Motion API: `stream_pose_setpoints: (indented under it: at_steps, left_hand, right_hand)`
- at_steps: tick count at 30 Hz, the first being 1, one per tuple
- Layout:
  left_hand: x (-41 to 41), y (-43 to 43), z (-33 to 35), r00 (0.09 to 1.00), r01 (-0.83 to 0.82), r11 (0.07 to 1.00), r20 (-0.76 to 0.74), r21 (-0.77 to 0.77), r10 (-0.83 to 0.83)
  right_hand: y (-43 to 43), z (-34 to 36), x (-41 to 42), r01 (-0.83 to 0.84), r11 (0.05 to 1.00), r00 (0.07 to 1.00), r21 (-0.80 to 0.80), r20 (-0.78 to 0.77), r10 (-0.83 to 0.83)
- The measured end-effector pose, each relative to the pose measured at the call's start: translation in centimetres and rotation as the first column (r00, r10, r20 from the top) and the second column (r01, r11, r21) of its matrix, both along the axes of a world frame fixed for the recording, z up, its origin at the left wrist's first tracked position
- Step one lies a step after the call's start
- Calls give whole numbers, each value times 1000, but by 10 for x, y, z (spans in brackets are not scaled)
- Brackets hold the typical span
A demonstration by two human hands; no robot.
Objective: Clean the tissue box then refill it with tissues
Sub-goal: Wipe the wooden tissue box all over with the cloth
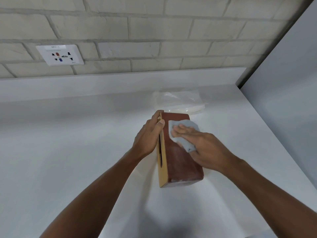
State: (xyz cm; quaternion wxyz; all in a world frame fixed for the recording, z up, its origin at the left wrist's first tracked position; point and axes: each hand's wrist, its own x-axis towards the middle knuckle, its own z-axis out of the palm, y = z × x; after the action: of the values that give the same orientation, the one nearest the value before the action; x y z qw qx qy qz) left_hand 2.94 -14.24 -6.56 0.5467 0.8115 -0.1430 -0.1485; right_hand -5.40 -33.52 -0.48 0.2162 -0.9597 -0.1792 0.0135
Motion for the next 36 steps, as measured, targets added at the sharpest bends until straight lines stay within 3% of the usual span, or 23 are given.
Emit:
stream_pose_setpoints:
  at_steps: [2, 6, 10, 16, 23, 32, 36]
  left_hand:
    - [0, -2, -2, 1000, -12, 1000, -10, -1, 12]
    - [-5, -7, -2, 995, 41, 972, -81, -233, -61]
    - [-13, -4, -1, 988, 73, 931, -101, -358, -117]
    - [-9, -5, -4, 991, 38, 951, -113, -308, -76]
    - [-6, -4, -1, 993, 30, 966, -105, -257, -59]
    - [1, -8, -18, 1000, -1, 985, 5, -171, 2]
    - [4, -9, -23, 1000, -4, 984, 15, -176, 6]
  right_hand:
    - [-2, -2, 2, 65, 998, 998, 14, 9, -65]
    - [0, -13, -1, 53, 998, 999, 40, 5, -54]
    - [-5, -17, 5, 98, 988, 995, 119, -15, -97]
    - [-4, -16, 23, 206, 961, 979, 185, -27, -204]
    - [-9, -1, 51, 303, 926, 948, 224, -167, -270]
    - [-11, -19, -23, 154, 988, 987, 16, 47, -155]
    - [6, -15, -14, 109, 994, 993, -12, 37, -108]
